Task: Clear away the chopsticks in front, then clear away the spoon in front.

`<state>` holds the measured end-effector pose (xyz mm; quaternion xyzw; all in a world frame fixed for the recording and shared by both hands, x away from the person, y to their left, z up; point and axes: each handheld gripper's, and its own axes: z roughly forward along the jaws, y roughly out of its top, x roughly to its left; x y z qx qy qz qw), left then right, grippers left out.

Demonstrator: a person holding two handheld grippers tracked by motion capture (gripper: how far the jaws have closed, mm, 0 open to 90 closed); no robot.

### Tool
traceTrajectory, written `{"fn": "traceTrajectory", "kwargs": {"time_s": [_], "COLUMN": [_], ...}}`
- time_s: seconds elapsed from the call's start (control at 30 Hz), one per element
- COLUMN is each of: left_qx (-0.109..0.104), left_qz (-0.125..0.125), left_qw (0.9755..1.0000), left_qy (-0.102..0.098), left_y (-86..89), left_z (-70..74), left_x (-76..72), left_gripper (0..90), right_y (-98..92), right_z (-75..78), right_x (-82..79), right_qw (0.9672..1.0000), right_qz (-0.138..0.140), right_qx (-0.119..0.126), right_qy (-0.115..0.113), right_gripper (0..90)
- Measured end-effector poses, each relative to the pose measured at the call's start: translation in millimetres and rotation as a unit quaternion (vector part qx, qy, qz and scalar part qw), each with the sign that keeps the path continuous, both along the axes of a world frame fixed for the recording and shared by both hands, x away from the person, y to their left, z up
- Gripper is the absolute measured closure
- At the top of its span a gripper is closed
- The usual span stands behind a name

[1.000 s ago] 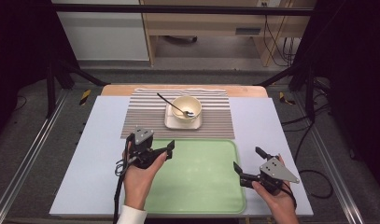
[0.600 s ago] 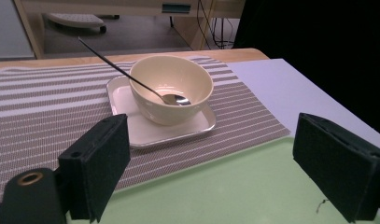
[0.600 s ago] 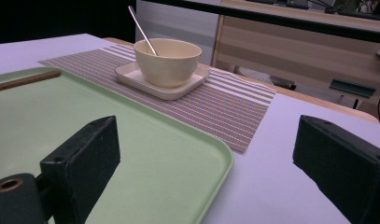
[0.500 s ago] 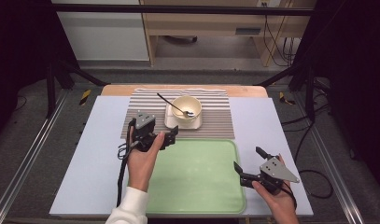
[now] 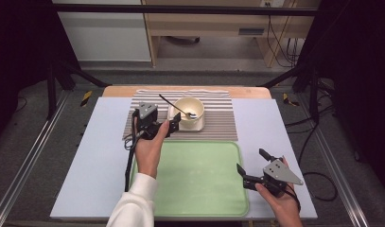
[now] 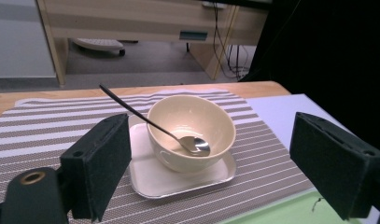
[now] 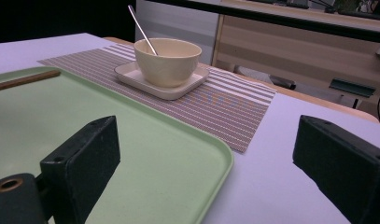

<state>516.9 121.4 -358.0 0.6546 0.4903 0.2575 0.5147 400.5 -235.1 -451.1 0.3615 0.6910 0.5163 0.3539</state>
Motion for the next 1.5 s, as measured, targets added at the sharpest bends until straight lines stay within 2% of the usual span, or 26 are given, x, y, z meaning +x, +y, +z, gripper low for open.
{"fn": "traceTrajectory", "kwargs": {"time_s": [0.1,0.17,0.27,0.47,0.6,0.77,0.83,0.9,0.93,1.07,1.17,1.33,1.5], "left_qx": [0.004,-0.006,-0.037,-0.052,-0.090,-0.109,-0.121,-0.140,-0.145,-0.158,-0.156,-0.172,-0.176], "left_qz": [0.004,0.003,0.007,0.046,0.061,0.075,0.082,0.094,0.095,0.106,0.115,0.131,0.138], "left_qw": [1.0000,1.0000,0.9993,0.9975,0.9938,0.9907,0.9886,0.9850,0.9842,0.9809,0.9801,0.9755,0.9742], "left_qy": [-0.003,-0.001,0.004,0.009,0.022,0.030,0.033,0.036,0.036,0.041,0.043,0.039,0.031], "left_y": [-2.0,-3.1,-3.8,2.5,9.8,12.4,12.9,13.3,13.5,13.0,13.0,12.1,12.7], "left_z": [0.6,0.4,-0.6,-3.1,-7.7,-11.9,-13.0,-15.2,-16.2,-22.1,-27.3,-36.9,-46.8], "left_x": [4.8,8.6,13.4,24.6,32.5,37.4,37.9,38.6,38.9,42.9,48.2,58.8,68.1], "left_gripper": [12.2,12.6,13.5,14.0,14.1,18.9,21.2,22.6,24.9,28.8,31.5,35.1,36.7], "right_y": [0.5,0.9,1.0,0.2,-0.1,-0.5,-0.3,0.5,0.8,0.9,0.4,0.0,-0.5], "right_z": [0.1,-0.1,-0.2,0.4,0.3,0.4,0.6,0.7,0.7,0.7,0.6,0.5,0.0], "right_x": [0.4,0.5,0.4,0.0,0.2,0.5,0.2,-0.2,0.0,0.0,-0.2,-0.1,0.3], "right_qw": [1.0000,1.0000,1.0000,1.0000,1.0000,1.0000,1.0000,1.0000,1.0000,1.0000,1.0000,1.0000,1.0000], "right_qz": [0.001,0.001,0.001,-0.001,-0.001,-0.001,-0.002,-0.001,0.000,0.000,-0.002,-0.002,-0.003], "right_qx": [-0.001,-0.002,-0.002,0.001,0.001,0.002,0.002,0.002,0.001,0.001,0.002,0.001,-0.001], "right_qy": [0.000,0.001,0.001,0.002,0.003,0.001,0.002,0.003,0.002,0.002,0.004,0.005,0.005], "right_gripper": [7.4,7.5,7.5,7.5,7.5,7.5,7.5,7.5,7.5,7.5,7.5,7.5,7.5]}}
